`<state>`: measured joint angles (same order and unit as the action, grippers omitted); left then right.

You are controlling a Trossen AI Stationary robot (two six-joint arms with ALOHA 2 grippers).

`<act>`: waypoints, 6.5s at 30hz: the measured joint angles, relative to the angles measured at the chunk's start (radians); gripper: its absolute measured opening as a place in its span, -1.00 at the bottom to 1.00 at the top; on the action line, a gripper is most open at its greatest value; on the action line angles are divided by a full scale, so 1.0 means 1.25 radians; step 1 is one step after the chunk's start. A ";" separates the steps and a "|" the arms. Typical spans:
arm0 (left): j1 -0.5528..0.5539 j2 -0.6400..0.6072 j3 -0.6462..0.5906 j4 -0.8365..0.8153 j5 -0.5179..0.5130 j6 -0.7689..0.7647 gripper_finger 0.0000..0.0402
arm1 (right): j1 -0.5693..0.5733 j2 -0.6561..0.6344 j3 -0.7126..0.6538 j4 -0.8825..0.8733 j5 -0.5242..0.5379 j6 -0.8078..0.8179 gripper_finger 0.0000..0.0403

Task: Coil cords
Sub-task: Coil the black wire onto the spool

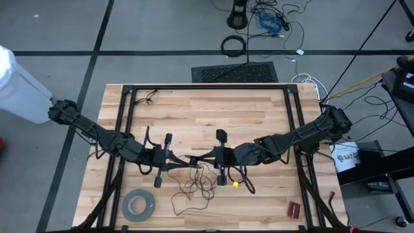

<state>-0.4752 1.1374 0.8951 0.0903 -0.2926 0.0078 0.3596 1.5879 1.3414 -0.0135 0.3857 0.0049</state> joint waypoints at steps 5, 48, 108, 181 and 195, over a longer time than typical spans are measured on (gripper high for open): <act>-0.006 0.000 0.000 0.001 0.000 -0.002 -0.95 | 0.000 0.000 0.000 0.011 0.000 -0.010 -0.99; -0.197 0.441 -0.056 0.714 -0.432 -0.038 -0.31 | 0.033 -0.102 0.001 -0.011 0.005 -0.062 -1.00; -0.141 0.633 0.100 1.052 -0.554 0.382 -0.95 | 0.030 -0.113 0.006 -0.016 0.005 -0.100 -1.00; -0.165 0.360 0.163 0.697 -0.771 0.369 -0.99 | -0.041 0.038 0.006 0.043 0.259 -0.139 -1.00; -0.119 0.360 0.163 0.355 -0.681 0.028 -0.99 | -0.024 0.032 0.006 0.018 0.253 -0.125 -1.00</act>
<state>-0.6242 1.5867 1.0988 0.5342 -1.1435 0.0425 0.3302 1.6275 1.3491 0.0094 0.7025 -0.1516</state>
